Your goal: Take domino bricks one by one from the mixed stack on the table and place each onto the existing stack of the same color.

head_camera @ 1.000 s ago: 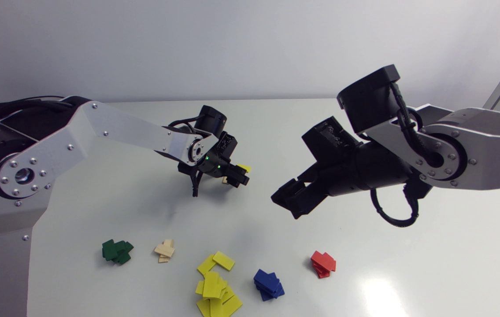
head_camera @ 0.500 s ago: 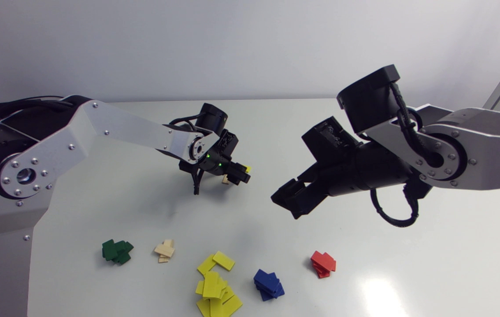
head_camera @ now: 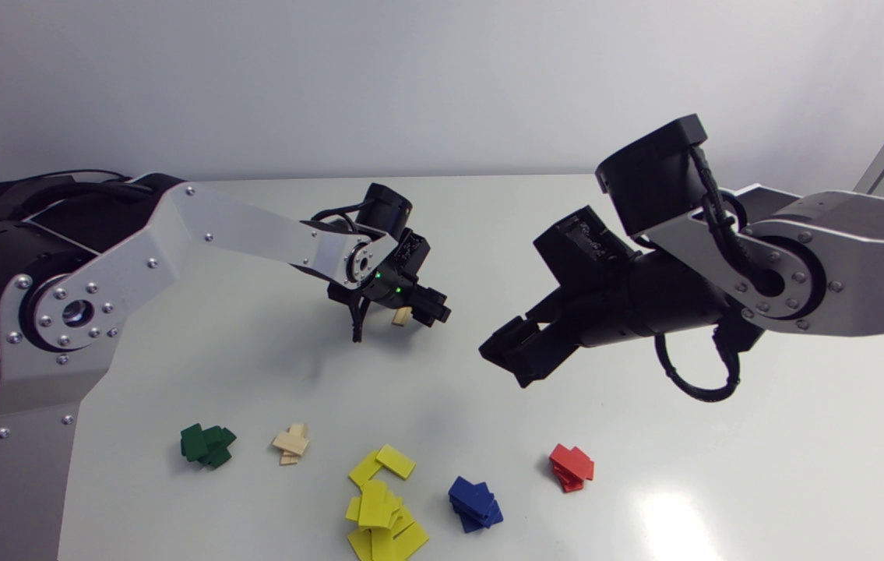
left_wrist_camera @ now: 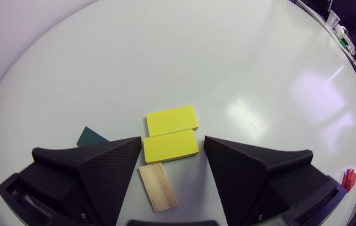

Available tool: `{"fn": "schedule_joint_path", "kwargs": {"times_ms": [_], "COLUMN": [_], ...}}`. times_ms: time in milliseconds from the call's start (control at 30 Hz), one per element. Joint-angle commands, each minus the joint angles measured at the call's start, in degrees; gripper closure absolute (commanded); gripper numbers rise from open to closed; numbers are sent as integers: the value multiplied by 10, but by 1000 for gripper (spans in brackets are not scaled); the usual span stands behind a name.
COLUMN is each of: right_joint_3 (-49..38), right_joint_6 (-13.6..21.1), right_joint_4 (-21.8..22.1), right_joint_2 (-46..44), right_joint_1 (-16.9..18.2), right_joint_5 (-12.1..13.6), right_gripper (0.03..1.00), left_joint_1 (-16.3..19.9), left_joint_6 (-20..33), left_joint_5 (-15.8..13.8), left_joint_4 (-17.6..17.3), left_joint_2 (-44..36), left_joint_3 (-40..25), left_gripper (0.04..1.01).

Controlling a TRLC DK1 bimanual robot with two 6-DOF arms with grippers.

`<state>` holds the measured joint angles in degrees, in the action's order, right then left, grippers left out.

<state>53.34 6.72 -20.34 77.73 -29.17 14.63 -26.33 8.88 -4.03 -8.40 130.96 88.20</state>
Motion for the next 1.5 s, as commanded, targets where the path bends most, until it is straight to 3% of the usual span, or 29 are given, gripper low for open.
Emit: {"fn": "schedule_joint_path", "kwargs": {"times_ms": [0,167,300,567,800,967,1133,1333,1467], "right_joint_3": [-11,-10,-11,-11,-6,-7,-8,-14,-16], "right_joint_6": [7,7,7,10,12,14,15,14,11], "right_joint_4": [8,9,11,12,12,13,14,19,20], "right_joint_2": [1,3,4,6,9,10,11,10,8], "right_joint_1": [4,5,6,7,7,7,6,3,0], "right_joint_5": [1,1,1,2,3,4,5,5,4], "right_gripper": [59,59,59,59,59,59,59,59,59], "left_joint_1": [-2,-2,-1,-1,-1,6,19,31,10], "left_joint_6": [-17,-18,-18,-13,8,53,124,191,199], "left_joint_5": [3,2,3,3,0,-43,-111,-161,-180], "left_joint_4": [-9,-10,-11,-18,-19,-16,-18,-86,-121], "left_joint_2": [22,24,21,-54,-203,-314,-456,-624,-700], "left_joint_3": [14,14,14,-25,-131,-244,-381,-501,-551], "left_gripper": [357,603,738,748,746,748,748,748,748]}}
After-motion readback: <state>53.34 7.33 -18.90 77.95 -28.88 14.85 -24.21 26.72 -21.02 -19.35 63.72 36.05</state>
